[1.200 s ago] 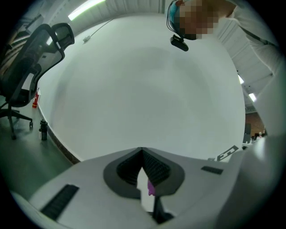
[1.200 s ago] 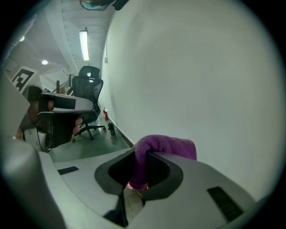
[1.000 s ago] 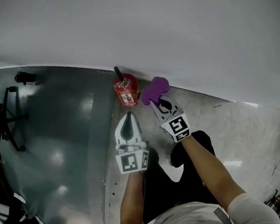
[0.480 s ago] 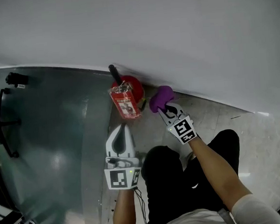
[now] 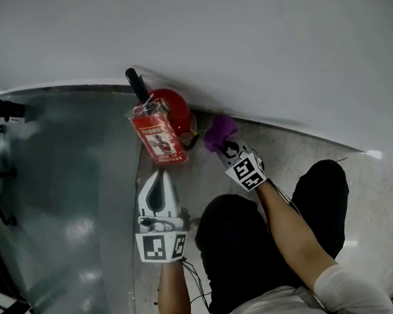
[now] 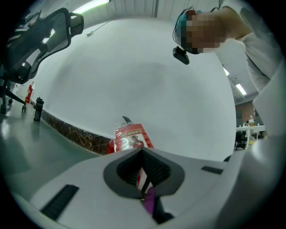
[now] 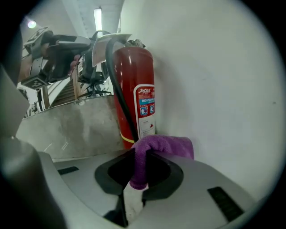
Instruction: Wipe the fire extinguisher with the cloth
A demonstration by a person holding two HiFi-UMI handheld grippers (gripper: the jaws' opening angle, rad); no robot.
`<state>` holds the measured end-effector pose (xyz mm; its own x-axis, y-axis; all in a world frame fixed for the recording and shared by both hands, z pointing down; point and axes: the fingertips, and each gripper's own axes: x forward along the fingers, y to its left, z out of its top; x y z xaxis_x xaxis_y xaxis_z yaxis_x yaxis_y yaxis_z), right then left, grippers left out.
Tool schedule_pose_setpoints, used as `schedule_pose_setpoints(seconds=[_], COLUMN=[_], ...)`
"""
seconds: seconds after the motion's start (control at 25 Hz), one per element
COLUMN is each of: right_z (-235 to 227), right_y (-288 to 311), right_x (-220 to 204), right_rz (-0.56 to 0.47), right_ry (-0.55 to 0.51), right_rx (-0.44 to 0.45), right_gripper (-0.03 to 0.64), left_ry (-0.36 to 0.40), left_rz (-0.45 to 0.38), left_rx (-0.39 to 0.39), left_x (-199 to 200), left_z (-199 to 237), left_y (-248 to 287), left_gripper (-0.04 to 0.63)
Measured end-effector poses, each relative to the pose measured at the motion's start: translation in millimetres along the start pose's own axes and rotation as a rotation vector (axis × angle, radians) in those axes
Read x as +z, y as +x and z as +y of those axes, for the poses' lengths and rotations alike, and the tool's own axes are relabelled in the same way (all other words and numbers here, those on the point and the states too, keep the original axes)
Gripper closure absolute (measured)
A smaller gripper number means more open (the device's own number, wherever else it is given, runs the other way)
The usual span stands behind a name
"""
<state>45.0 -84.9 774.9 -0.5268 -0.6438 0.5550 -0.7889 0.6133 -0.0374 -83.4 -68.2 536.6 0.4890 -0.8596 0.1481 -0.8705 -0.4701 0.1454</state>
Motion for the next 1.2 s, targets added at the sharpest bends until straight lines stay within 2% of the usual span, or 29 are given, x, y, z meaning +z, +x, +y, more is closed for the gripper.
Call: schedule_pose_setpoints(seconds=[0.12, 0.32, 0.52, 0.64, 0.92, 1.04, 1.2], right_z=[9, 9, 11, 21, 35, 40, 47], right_y=[10, 29, 51, 58, 55, 46, 33], right_x=[-12, -26, -21, -16, 3, 14, 32], right_rz=[0.045, 0.105, 0.13, 0.122, 0.055, 0.043, 0.038], right_ry=[-0.023, -0.017, -0.03, -0.041, 0.023, -0.014, -0.089], right_rx=[0.024, 0.001, 0.032, 0.06, 0.102, 0.115, 0.175], right_gripper=[0.561, 0.561, 0.561, 0.561, 0.561, 0.561, 0.561], left_ry=[-0.006, -0.018, -0.012, -0.012, -0.018, -0.019, -0.023], left_rz=[0.01, 0.02, 0.015, 0.024, 0.012, 0.003, -0.018], left_rx=[0.009, 0.034, 0.042, 0.042, 0.05, 0.06, 0.079], left_x=[-5, -4, -2, -5, -1, 3, 9], left_z=[1, 11, 17, 21, 24, 23, 23], left_y=[-8, -23, -31, -37, -45, -47, -49], left_gripper=[0.591, 0.591, 0.591, 0.591, 0.591, 0.591, 0.591])
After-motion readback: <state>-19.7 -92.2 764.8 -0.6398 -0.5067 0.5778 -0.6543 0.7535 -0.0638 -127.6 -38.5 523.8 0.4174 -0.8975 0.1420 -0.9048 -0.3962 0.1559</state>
